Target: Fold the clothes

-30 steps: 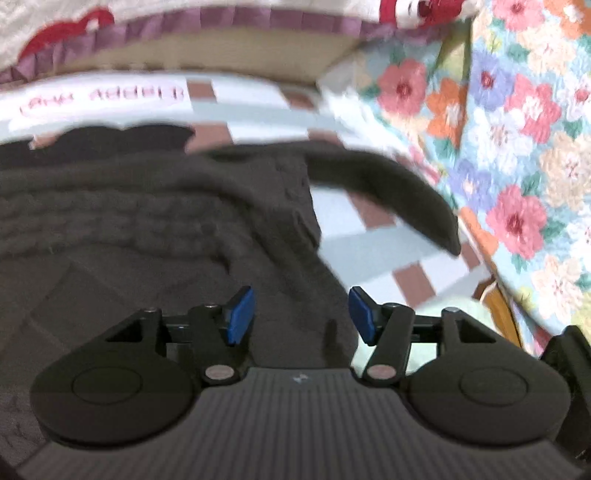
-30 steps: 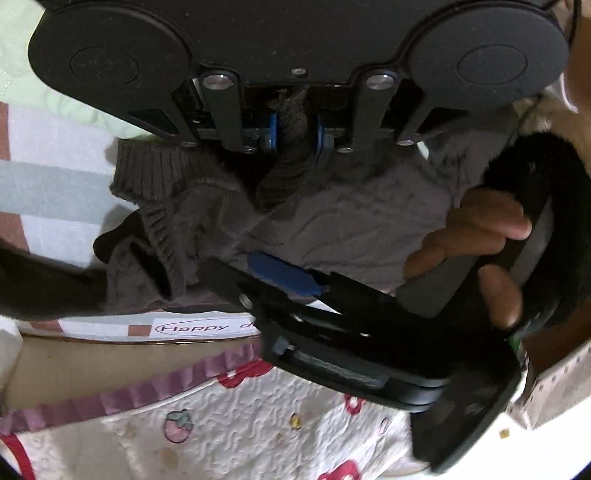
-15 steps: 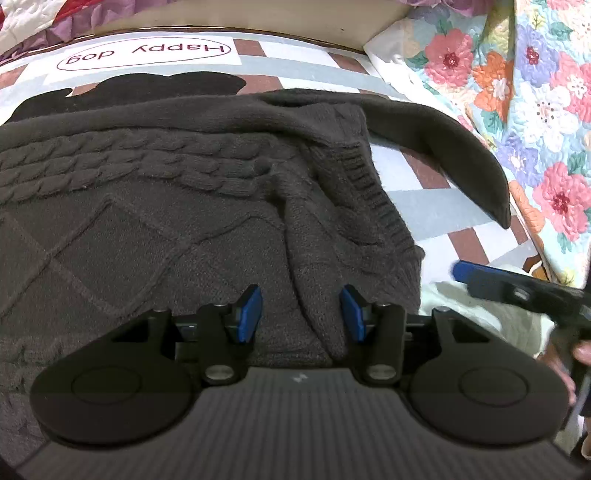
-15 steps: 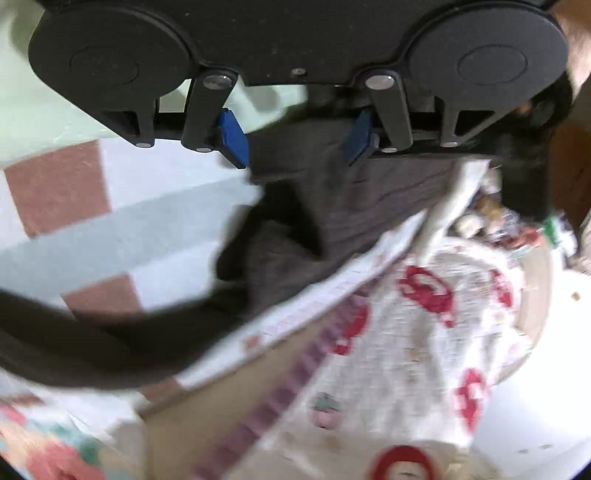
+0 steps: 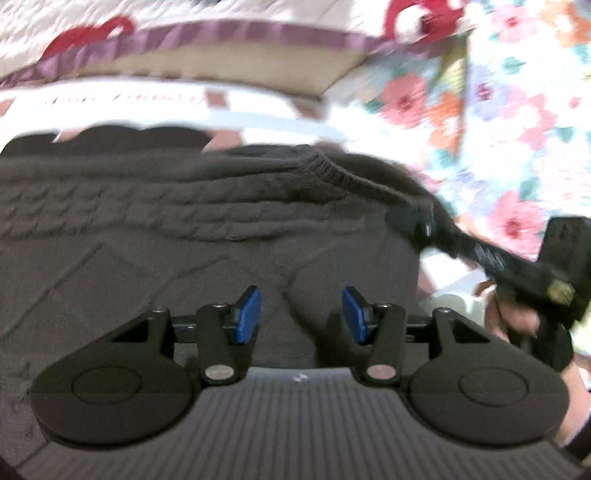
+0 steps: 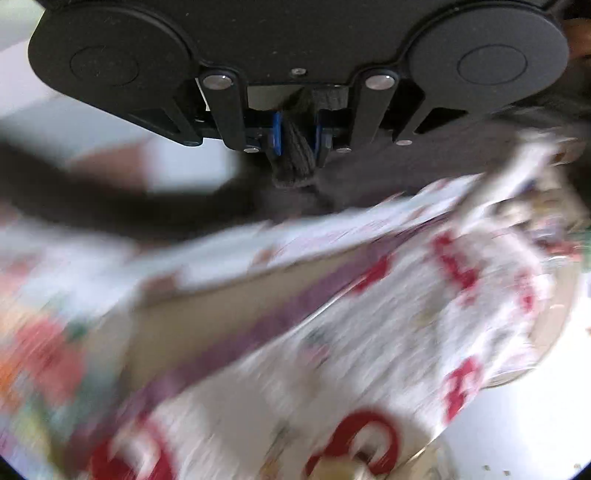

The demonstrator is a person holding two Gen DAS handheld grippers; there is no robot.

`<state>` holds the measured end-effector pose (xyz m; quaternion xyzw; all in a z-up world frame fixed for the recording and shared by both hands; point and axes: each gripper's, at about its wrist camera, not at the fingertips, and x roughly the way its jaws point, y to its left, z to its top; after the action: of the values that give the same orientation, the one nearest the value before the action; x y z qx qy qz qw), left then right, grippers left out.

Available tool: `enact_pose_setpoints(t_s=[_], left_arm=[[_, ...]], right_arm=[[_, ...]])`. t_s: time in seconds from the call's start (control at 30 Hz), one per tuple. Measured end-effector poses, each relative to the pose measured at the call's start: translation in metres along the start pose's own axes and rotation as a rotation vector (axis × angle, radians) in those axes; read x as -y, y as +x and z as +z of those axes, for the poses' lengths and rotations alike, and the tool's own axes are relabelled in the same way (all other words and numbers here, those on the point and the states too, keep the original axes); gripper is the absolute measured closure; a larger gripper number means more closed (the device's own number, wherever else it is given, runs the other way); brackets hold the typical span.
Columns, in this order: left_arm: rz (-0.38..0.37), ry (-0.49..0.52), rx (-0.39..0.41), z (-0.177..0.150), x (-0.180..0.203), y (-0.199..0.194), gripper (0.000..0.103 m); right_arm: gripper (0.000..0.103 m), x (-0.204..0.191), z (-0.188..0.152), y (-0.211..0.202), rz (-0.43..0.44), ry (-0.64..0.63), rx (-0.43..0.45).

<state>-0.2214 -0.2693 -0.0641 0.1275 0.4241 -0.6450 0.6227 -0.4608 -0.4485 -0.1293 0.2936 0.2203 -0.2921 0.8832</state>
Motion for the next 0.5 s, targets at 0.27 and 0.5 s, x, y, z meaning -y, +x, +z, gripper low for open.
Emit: enact_pose_setpoints(t_s=[0.27,0.5], left_arm=[[-0.05,0.088,-0.236,-0.013,0.037,0.081,0.052],[-0.114,0.047,-0.285,-0.013,0.034,0.085,0.049]], right_arm=[[0.085,0.026,0.021,0.011,-0.155,-0.072,0.009],[0.079,0.033,0.013,0.035,-0.306,-0.128,-0.118]])
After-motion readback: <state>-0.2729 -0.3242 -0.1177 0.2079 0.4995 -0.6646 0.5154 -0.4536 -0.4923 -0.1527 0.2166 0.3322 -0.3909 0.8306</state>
